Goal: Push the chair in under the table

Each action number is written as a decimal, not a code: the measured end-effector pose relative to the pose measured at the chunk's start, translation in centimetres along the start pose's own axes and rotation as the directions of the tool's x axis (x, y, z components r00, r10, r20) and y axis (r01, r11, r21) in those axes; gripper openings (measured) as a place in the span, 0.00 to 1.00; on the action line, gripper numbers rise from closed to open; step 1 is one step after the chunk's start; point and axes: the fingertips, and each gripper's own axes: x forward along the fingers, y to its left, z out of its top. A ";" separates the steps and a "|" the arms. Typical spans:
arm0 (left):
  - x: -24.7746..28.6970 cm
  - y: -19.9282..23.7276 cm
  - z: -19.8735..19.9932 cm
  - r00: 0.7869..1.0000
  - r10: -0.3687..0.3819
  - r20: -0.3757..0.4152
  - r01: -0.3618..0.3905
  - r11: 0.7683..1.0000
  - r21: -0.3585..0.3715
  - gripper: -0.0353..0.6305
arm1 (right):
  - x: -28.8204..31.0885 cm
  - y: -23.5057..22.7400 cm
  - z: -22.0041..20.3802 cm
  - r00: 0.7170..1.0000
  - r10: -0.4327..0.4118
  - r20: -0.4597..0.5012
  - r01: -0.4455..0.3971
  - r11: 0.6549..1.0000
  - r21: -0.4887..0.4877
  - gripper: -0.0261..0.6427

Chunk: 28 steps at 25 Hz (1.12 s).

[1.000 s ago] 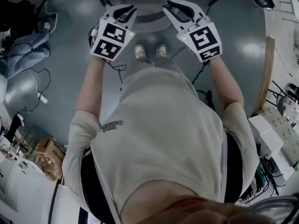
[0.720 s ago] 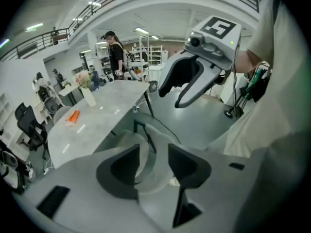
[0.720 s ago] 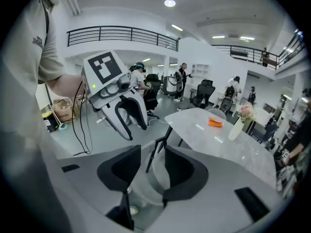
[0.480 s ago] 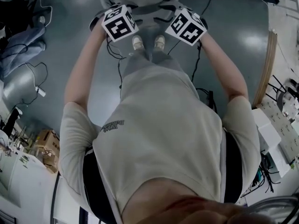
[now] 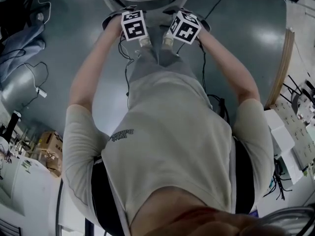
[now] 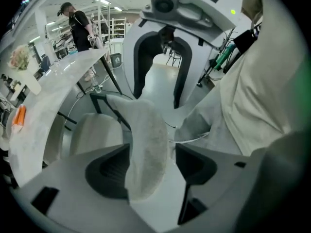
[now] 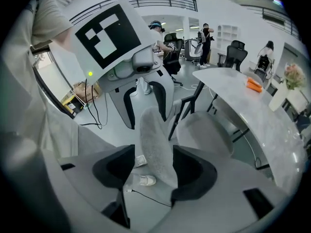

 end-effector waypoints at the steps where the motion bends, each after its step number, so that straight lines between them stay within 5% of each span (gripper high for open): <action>1: 0.9 0.1 -0.5 1.000 -0.002 -0.017 0.003 1.000 0.007 0.47 | 0.8 0.0 -0.3 1.000 0.009 -0.009 -0.009 1.000 0.004 0.40; 12: 7.8 0.2 -4.2 0.995 -0.007 -0.104 0.017 0.995 0.097 0.49 | 8.0 0.0 -3.9 0.986 0.074 -0.151 -0.081 0.996 -0.041 0.50; 21: 9.7 0.0 -5.2 0.996 -0.031 -0.078 0.037 0.997 0.072 0.48 | 10.1 -0.8 -6.8 0.971 0.068 -0.229 -0.112 0.976 -0.186 0.50; 24: 9.7 0.1 -4.9 0.998 -0.037 -0.049 0.040 0.997 0.072 0.46 | 10.6 -1.5 -6.9 0.971 0.051 -0.235 -0.101 0.973 -0.208 0.39; 28: 9.8 0.3 -4.9 0.999 -0.016 -0.031 0.019 0.995 0.094 0.42 | 11.2 -1.6 -7.1 0.964 0.089 -0.249 -0.147 0.963 -0.224 0.38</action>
